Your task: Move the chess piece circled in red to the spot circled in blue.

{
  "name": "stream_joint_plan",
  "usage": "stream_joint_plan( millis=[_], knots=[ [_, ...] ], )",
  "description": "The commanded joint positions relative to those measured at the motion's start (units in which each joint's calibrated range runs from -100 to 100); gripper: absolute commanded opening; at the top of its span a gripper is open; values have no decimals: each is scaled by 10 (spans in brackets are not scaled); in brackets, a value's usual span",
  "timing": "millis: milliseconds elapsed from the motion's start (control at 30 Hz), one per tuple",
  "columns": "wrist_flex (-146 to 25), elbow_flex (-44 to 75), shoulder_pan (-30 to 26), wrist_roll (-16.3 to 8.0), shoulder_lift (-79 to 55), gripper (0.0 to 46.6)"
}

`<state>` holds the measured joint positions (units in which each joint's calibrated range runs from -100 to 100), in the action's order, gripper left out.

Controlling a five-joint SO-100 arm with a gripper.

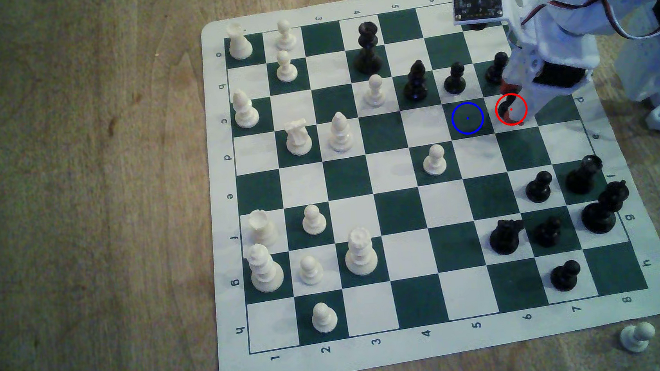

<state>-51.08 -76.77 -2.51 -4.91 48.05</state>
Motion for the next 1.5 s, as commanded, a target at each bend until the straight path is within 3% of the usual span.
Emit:
stream_joint_plan(
  millis=[0, 333, 767, 1467],
  knots=[
    [5, 3, 0, 0, 2, 64],
    [2, 10, 1, 0, 4, 5],
    [-74, 179, 14, -20, 3, 4],
    [68, 209, -30, -46, -189, 4]
  ],
)
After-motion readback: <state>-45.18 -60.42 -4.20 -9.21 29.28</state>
